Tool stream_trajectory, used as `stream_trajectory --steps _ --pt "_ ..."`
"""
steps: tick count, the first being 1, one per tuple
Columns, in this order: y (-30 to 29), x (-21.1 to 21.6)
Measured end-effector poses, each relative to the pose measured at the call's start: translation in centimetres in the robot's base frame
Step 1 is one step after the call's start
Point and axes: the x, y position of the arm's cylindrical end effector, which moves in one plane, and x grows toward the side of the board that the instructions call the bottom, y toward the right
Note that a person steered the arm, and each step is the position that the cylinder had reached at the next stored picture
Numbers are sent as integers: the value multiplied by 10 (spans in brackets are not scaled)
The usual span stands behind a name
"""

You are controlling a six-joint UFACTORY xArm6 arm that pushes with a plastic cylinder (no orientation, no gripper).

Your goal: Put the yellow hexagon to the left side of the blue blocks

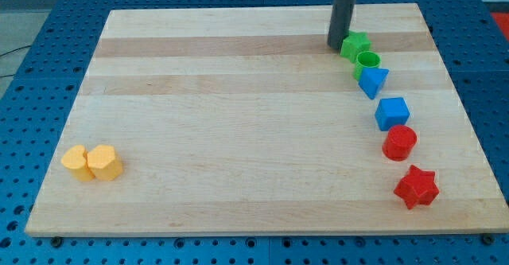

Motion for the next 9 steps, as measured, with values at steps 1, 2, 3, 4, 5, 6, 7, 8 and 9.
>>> stream_trajectory --steps 1,2,3,4,5,6,7,8,9 --pt "0 11" --pt "-7 19" --pt "-89 22" --pt "-105 97" --pt "-87 210" --pt "-151 317" --pt "-197 320" --pt "-296 301" --pt "-398 298"
